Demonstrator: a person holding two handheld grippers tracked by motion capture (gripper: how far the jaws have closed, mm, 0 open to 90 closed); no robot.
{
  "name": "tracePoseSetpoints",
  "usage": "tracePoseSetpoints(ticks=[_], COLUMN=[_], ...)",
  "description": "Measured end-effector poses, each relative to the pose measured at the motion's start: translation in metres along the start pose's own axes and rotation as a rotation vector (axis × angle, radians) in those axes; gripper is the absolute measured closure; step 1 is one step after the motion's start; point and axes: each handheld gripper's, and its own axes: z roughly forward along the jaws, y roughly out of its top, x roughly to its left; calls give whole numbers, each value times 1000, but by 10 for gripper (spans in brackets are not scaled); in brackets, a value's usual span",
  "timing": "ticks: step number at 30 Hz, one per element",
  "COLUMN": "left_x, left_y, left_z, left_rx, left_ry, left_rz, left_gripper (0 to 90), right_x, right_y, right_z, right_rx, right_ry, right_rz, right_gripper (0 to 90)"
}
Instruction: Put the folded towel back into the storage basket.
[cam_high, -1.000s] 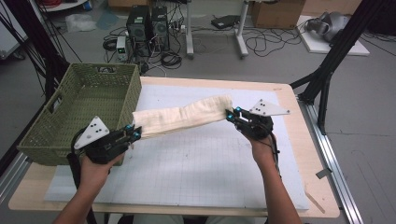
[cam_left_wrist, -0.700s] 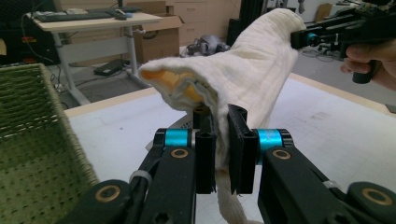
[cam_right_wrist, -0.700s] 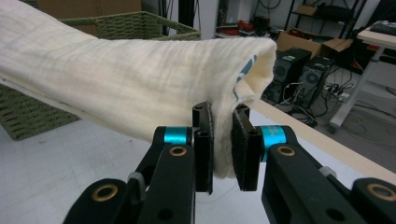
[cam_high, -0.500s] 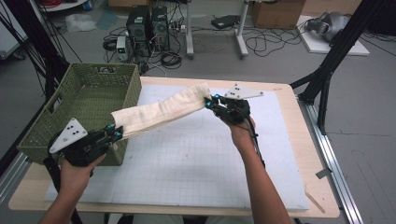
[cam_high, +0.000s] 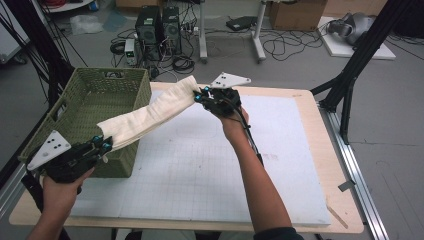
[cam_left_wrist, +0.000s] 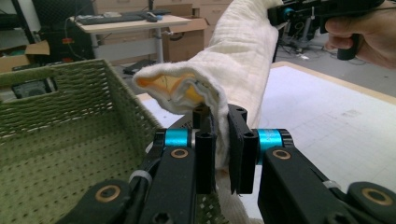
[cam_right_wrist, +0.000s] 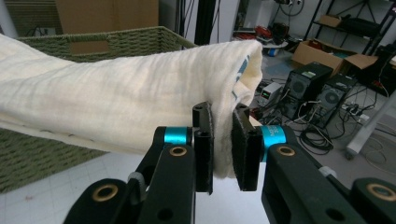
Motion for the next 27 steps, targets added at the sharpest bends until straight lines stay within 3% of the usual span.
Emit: tracePoseSetpoints(ticks=[13,27], left_x=[26,56], left_y=[-4,-6], left_z=[-30,-51], left_rx=[-9,-3], left_ry=[82,170], left_rz=[-15,-30], left_gripper=[822,822], right_x=[17,36], right_y=[23,48], right_z=[54,113], right_rx=[5,10], right_ry=[55,97], right_rz=[-21,-47], right_gripper=[809,809])
